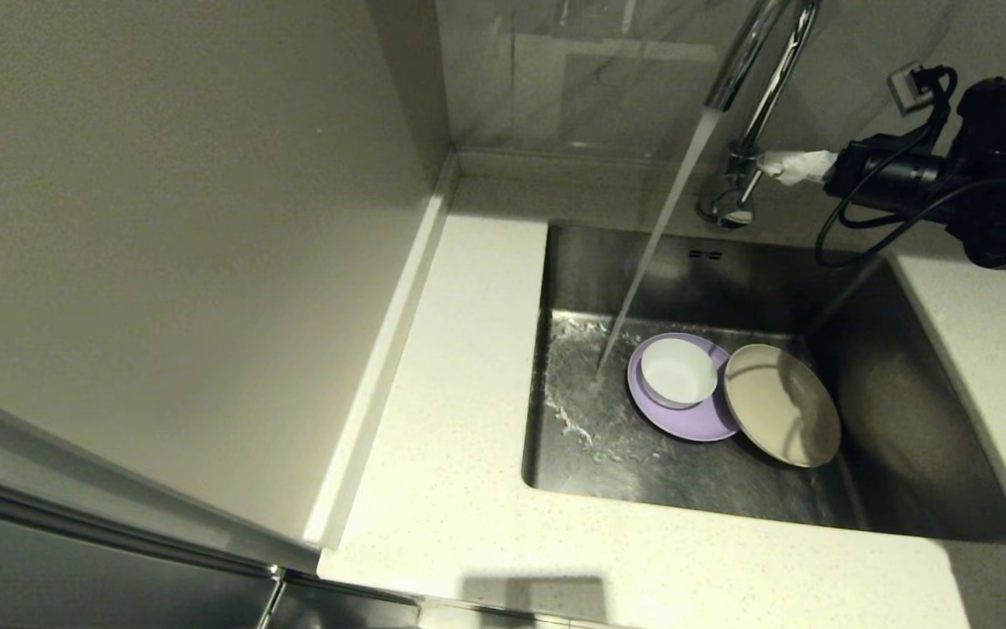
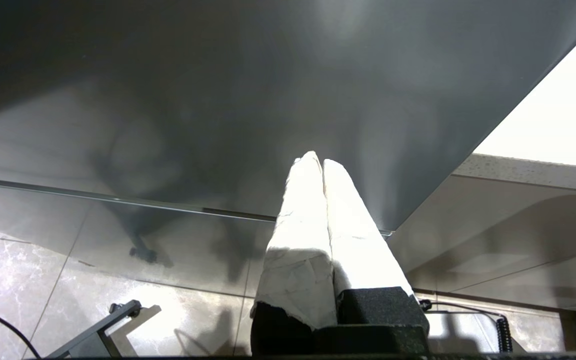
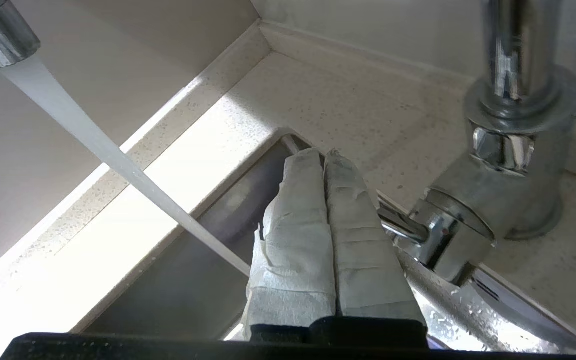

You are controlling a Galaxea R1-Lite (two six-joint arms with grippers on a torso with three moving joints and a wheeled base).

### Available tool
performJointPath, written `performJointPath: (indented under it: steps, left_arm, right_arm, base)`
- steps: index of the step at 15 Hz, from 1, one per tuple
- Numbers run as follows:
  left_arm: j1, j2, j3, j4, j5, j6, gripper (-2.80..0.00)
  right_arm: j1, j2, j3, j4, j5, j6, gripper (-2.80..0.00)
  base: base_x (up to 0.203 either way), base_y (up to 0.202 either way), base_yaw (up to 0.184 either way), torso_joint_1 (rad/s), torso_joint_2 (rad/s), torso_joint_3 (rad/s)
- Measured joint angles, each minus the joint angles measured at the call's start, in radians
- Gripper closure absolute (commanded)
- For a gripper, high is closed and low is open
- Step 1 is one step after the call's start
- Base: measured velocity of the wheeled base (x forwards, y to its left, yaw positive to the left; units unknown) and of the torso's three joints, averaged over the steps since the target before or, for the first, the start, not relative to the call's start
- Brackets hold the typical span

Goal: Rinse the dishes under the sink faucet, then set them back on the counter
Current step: Turn on the faucet

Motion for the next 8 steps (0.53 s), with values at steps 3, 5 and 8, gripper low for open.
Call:
performJointPath:
  steps: [3,5,8]
  left_arm:
    - [0.0,0.0,0.0,0.0,0.0,0.0,0.0]
    - [0.0,0.0,0.0,0.0,0.0,0.0,0.0]
    - [0.0,0.0,0.0,0.0,0.0,0.0,0.0]
  right_arm:
    - [-0.001,-0.004,-0.001,0.0,-0.066,-0.008,0.0]
    - [0.0,-0.016,-0.002,0.001,-0.116,-0.036,0.0]
    - [0.0,-0.033,-0.002,0.038,-0.152,-0.088,0.0]
  base:
    - [0.0,0.0,0.0,0.0,0.0,0.0]
    - [0.0,0.0,0.0,0.0,0.0,0.0]
    - [0.0,0.0,0.0,0.0,0.0,0.0]
